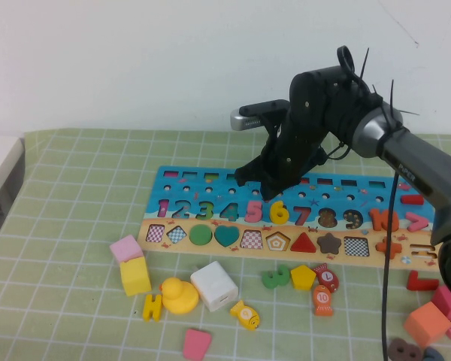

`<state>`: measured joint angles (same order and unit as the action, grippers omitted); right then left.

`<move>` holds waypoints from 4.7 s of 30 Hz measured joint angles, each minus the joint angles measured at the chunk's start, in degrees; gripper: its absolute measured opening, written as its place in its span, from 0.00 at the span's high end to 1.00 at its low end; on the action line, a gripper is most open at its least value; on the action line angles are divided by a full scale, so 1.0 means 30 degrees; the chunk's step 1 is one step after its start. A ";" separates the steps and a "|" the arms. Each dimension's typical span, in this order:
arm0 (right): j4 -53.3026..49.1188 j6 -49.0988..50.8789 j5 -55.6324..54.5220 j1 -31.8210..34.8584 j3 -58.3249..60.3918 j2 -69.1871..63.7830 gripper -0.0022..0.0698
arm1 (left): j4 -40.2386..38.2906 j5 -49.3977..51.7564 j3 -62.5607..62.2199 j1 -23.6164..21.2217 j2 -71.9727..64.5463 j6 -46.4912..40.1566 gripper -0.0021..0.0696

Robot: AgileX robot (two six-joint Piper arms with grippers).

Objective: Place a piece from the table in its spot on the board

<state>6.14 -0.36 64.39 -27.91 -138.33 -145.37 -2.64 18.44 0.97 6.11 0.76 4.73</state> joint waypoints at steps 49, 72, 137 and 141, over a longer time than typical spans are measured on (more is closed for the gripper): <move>-0.2810 -0.0816 0.1407 -0.0030 0.5030 0.4122 0.97 | 0.0000 0.0000 0.0000 0.0000 0.0000 0.0000 0.97; -0.0892 -0.0816 -0.2214 -0.0030 0.5200 0.2510 0.97 | 0.0000 0.0000 0.0000 0.0000 0.0000 0.0000 0.97; -0.3073 -0.2069 -1.3274 0.8651 3.1698 4.0333 0.97 | 0.0000 0.0000 0.0000 0.0000 0.0000 0.0000 0.97; -0.2923 -0.2069 -1.6988 1.0230 3.7868 4.2616 0.97 | 0.0000 0.0000 0.0000 0.0000 0.0000 0.0000 0.97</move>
<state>-2.63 -6.56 13.42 2.78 -24.72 -17.52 -2.64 18.44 0.97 6.11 0.76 4.73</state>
